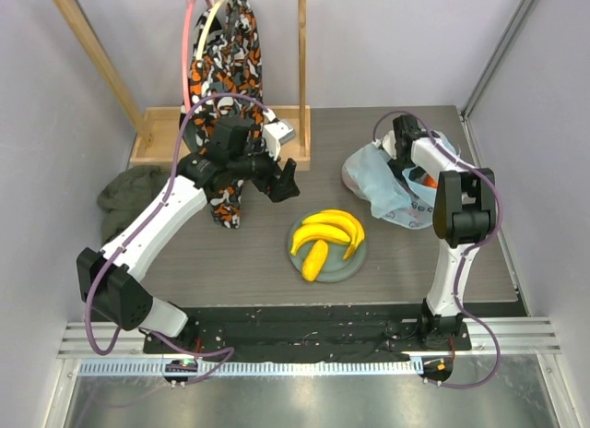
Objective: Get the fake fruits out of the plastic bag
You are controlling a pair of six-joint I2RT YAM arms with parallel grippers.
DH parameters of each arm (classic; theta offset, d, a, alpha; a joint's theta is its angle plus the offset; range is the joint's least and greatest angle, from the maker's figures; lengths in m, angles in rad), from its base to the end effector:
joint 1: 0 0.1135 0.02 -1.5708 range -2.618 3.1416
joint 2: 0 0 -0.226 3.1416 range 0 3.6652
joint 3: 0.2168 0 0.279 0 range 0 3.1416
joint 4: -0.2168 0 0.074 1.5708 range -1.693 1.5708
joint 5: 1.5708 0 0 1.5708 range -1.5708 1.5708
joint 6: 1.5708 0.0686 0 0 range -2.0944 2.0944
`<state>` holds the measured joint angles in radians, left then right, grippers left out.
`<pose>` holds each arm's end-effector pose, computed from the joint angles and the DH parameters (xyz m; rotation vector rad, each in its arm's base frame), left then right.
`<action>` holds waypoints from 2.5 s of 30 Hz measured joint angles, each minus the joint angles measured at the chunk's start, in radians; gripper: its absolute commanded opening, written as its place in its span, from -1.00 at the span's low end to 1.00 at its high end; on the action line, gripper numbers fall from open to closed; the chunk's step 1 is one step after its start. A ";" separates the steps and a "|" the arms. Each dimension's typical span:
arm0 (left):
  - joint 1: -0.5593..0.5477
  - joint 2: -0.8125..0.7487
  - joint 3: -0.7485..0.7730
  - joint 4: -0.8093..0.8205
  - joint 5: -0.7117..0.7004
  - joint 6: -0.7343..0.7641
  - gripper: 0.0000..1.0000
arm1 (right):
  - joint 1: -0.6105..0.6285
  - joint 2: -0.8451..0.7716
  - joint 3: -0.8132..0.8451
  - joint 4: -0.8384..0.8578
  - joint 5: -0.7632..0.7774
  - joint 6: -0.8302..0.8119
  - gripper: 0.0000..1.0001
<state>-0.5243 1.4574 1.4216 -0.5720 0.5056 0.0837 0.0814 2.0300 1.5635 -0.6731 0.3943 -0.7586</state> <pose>0.3114 -0.2184 0.3117 0.9342 1.9937 -0.7992 0.4486 0.0102 0.1224 -1.0212 2.5847 -0.7251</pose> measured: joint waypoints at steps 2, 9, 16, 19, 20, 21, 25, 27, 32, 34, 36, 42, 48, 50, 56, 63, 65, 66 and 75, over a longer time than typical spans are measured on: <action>0.000 0.000 -0.006 0.000 0.000 0.000 0.68 | -0.006 0.021 -0.001 -0.001 0.023 -0.001 0.53; 0.000 -0.007 -0.024 0.000 0.000 0.002 0.69 | -0.018 0.092 -0.001 -0.042 0.094 -0.014 0.45; 0.003 -0.036 -0.053 0.004 0.000 0.003 0.69 | -0.020 0.097 0.000 -0.046 0.160 -0.082 -0.19; 0.004 -0.053 -0.068 0.006 0.000 0.003 0.69 | -0.020 0.088 0.004 -0.058 0.154 -0.097 -0.24; 0.005 -0.057 -0.069 0.006 0.000 0.003 0.69 | -0.020 0.081 0.008 -0.067 0.147 -0.100 -0.25; 0.005 -0.060 -0.069 0.007 0.000 0.003 0.69 | -0.020 0.072 0.022 -0.091 0.127 -0.098 -0.28; 0.008 -0.063 -0.069 0.014 0.001 0.002 0.69 | -0.020 -0.013 0.115 -0.193 0.001 -0.071 -0.32; 0.008 -0.063 -0.069 0.015 0.002 0.002 0.69 | -0.020 -0.100 0.170 -0.247 -0.085 -0.037 -0.33; 0.009 -0.063 -0.069 0.017 0.003 0.001 0.70 | -0.020 -0.301 0.195 -0.319 -0.207 0.032 -0.24; 0.009 -0.063 -0.068 0.021 0.004 -0.002 0.70 | -0.018 -0.373 0.157 -0.329 -0.222 0.045 -0.21; 0.009 -0.062 -0.064 0.022 0.008 -0.006 0.69 | -0.018 -0.402 0.109 -0.330 -0.221 0.051 -0.21; 0.009 -0.061 -0.052 0.033 0.015 -0.024 0.70 | -0.026 -0.291 0.047 -0.349 -0.221 0.096 -0.09; 0.009 -0.061 -0.052 0.038 0.015 -0.024 0.71 | -0.028 -0.206 0.100 -0.391 -0.227 0.122 0.22; 0.009 -0.061 -0.052 0.038 0.015 -0.024 0.70 | -0.029 -0.206 0.158 -0.428 -0.256 0.126 0.25; 0.009 -0.061 -0.052 0.040 0.015 -0.024 0.71 | -0.031 -0.217 0.211 -0.481 -0.369 0.177 0.32; 0.009 -0.061 -0.052 0.042 0.014 -0.024 0.71 | -0.031 -0.127 0.192 -0.498 -0.433 0.259 0.32; 0.010 -0.061 -0.052 0.042 0.014 -0.024 0.71 | -0.031 -0.094 0.229 -0.515 -0.452 0.270 0.32; 0.010 -0.061 -0.052 0.042 0.014 -0.023 0.71 | -0.031 -0.083 0.248 -0.517 -0.458 0.273 0.32; 0.014 -0.049 -0.052 0.042 0.014 -0.024 0.71 | -0.037 -0.059 0.270 -0.499 -0.397 0.280 0.59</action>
<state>-0.5106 1.4082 1.3693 -0.5304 0.5198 0.0601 0.0441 1.9713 1.8339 -1.1717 -0.0029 -0.4789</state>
